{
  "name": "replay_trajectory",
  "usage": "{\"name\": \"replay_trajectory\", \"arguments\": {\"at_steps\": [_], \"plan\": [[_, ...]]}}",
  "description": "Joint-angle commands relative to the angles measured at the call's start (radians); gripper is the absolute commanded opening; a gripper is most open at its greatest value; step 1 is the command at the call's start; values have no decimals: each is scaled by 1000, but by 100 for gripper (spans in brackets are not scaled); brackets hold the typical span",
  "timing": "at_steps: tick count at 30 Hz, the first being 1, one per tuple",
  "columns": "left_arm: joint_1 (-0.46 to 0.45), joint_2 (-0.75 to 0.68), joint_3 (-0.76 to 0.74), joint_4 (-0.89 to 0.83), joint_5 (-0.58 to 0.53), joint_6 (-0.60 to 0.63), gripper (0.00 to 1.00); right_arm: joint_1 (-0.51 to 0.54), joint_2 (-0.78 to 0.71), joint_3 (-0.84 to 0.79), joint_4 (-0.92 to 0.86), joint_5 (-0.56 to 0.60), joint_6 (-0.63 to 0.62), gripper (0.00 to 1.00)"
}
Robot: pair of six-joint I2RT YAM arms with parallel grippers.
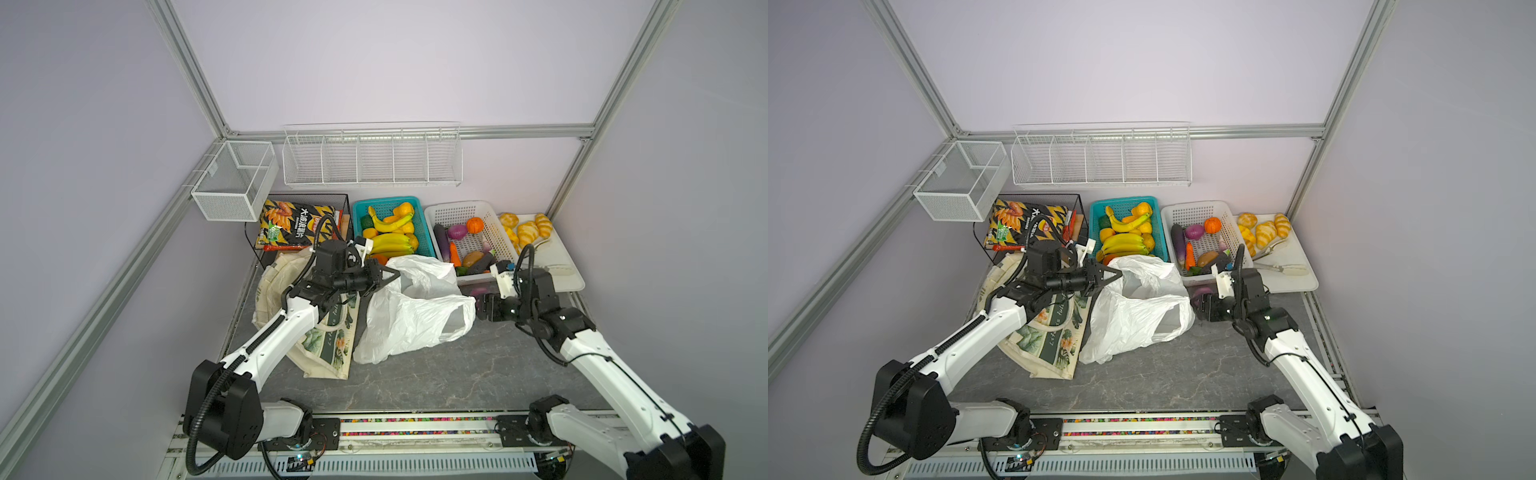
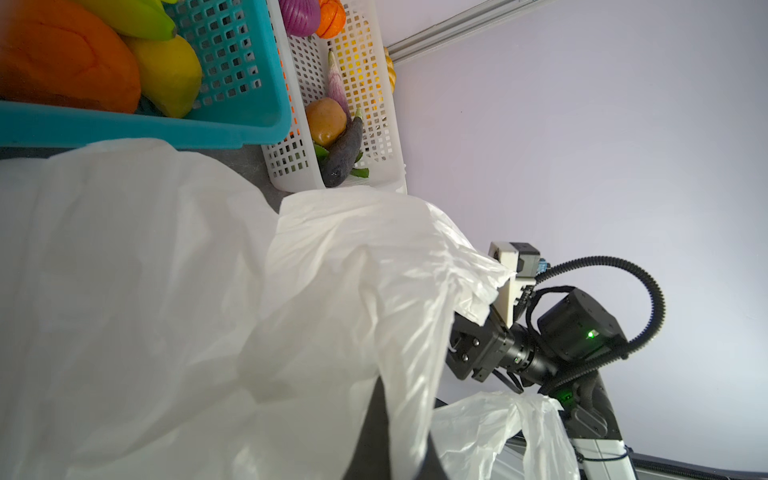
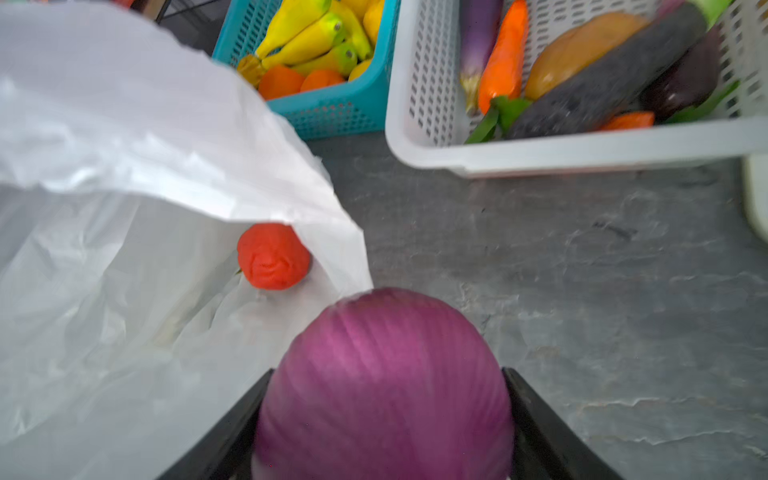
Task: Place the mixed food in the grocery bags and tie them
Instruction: 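Carry the purple onion into the white bag and release it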
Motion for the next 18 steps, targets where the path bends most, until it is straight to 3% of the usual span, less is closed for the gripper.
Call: {"name": "replay_trajectory", "arguments": {"at_steps": [1, 10, 18], "plan": [[-10, 0, 22, 15, 7, 14, 0, 36, 13, -34, 78, -116, 13, 66], [-41, 11, 35, 17, 11, 20, 0, 144, 172, 52, 217, -319, -16, 65], [-61, 16, 49, -8, 8, 40, 0, 219, 312, 94, 313, -242, -51, 66]]}}
